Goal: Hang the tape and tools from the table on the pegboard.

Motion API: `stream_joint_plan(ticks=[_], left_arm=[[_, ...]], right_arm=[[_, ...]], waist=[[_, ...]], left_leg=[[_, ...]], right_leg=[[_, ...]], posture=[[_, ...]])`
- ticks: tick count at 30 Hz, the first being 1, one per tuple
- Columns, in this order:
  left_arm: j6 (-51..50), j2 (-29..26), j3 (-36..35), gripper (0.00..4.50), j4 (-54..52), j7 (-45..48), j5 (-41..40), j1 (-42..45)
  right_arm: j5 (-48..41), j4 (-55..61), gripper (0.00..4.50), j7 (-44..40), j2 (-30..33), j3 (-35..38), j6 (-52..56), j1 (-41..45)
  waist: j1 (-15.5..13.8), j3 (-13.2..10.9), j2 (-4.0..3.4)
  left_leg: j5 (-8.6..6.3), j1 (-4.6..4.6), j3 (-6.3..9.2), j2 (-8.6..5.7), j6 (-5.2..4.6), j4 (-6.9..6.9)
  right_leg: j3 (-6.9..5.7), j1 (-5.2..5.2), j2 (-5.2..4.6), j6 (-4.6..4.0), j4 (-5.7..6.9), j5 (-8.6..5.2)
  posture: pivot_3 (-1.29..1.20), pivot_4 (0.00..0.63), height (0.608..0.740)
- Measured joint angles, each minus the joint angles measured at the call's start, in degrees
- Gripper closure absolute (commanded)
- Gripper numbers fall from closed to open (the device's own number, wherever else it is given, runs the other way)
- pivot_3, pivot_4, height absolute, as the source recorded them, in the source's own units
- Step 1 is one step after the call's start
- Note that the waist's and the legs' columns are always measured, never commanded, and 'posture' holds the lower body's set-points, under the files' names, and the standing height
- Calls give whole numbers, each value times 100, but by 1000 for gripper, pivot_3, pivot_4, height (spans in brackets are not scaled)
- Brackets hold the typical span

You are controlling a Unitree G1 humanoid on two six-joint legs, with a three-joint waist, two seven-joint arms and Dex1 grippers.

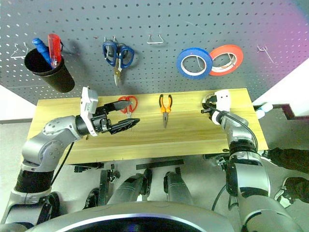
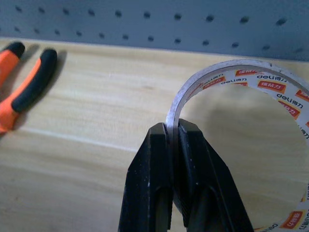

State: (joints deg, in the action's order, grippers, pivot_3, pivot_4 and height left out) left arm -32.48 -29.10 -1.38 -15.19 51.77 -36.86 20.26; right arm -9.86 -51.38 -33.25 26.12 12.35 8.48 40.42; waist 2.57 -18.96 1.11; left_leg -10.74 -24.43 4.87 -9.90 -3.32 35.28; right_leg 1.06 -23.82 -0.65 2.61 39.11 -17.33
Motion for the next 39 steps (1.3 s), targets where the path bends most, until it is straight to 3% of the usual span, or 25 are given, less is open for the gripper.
stream_joint_plan(ticks=[14,26,39], left_arm=[[81,174,69,0,227,48,45,318],[81,238,185,0,368,117,82,492],[28,367,244,0,375,120,7,672]], right_arm=[[-659,1944,4477,559,164,670,719,-1147],[-866,2030,4477,1172,196,1125,456,-1156],[-1087,2627,4477,1302,194,1344,-253,-1362]], waist=[[27,12,-12],[152,39,-20],[158,78,-51]], left_leg=[[1,-1,-6,4,1,15],[3,-1,-7,5,-3,30],[1,-1,-10,8,-6,56]], right_leg=[[0,0,0,-1,12,1],[-3,4,1,-1,20,2],[-4,6,4,-1,41,2]], posture=[[-152,252,740],[-179,247,740],[-204,242,740]])
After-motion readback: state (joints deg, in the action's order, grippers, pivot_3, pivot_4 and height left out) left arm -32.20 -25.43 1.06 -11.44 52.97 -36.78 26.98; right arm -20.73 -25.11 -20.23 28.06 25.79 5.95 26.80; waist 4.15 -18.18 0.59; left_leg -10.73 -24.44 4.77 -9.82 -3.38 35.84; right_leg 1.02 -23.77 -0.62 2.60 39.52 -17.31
